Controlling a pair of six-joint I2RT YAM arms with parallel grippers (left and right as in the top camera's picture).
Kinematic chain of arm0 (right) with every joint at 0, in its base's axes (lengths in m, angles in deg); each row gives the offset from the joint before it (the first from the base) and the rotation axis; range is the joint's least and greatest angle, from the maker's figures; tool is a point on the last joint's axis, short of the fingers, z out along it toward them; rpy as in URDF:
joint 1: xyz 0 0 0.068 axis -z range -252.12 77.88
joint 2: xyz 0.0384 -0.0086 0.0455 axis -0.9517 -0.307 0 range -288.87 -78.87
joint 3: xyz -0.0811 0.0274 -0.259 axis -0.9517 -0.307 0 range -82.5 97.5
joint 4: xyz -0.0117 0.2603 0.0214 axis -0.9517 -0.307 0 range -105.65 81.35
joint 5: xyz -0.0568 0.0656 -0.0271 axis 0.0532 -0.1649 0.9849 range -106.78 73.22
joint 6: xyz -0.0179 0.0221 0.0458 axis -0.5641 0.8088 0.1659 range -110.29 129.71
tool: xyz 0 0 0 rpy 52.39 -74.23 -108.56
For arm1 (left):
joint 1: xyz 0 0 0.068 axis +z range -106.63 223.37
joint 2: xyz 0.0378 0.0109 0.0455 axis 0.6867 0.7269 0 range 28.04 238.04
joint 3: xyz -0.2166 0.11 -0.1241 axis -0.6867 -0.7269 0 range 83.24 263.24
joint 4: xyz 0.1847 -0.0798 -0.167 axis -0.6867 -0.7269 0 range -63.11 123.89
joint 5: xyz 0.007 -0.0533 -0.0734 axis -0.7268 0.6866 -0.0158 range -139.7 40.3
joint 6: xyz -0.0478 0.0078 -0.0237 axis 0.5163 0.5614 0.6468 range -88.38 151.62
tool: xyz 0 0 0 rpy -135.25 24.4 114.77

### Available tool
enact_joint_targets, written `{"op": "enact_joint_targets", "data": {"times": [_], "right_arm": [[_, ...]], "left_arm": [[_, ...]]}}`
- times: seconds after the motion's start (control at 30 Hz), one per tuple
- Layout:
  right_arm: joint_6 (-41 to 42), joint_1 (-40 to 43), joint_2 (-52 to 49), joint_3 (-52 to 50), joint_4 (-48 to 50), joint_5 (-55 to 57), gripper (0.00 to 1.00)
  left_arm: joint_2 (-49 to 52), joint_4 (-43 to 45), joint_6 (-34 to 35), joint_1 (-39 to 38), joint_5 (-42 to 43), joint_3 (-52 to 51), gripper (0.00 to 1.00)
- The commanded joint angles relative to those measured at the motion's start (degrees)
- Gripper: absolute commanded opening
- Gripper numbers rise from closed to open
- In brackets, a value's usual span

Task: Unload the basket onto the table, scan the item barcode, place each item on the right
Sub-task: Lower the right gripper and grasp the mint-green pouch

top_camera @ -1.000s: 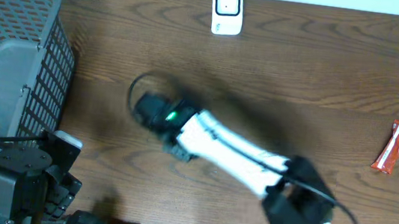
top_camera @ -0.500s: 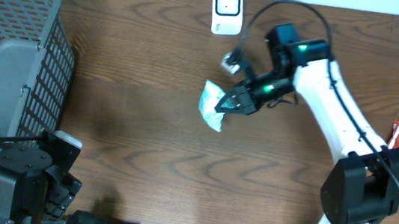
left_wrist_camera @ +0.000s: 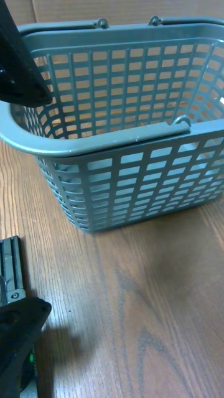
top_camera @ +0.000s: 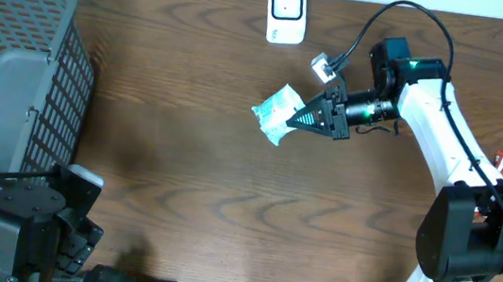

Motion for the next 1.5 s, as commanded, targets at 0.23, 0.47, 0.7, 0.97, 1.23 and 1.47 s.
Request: {"op": "enact_joint_targets", "data": {"times": [0.23,0.47,0.7,0.97,1.23,1.47], "right_arm": [[-2.4,1.9,-0.2,-3.4,-0.3,-7.2,0.01],[-0.1,4.4,-0.7,-3.9,-1.9,-0.9,0.01],[-0.1,7.9,-5.8,-8.6,-1.9,-2.6,0.01],[-2.4,8.8,-14.4,-11.3,-5.8,-13.2,0.01],[-0.1,8.8,-14.7,-11.3,-4.5,-16.9,0.01],[-0.6,8.3,-14.6,-11.1,-6.0,-16.9,0.01]], "left_arm": [[0.0,0.0,0.5,0.2,0.1,0.3,0.98],[0.0,0.0,0.5,0.2,0.1,0.3,0.98],[0.0,0.0,0.6,0.2,0.1,0.3,0.98],[0.0,0.0,0.5,0.2,0.1,0.3,0.98],[0.0,0.0,0.6,0.2,0.1,0.3,0.98],[0.0,0.0,0.6,0.2,0.1,0.3,0.98]]}}
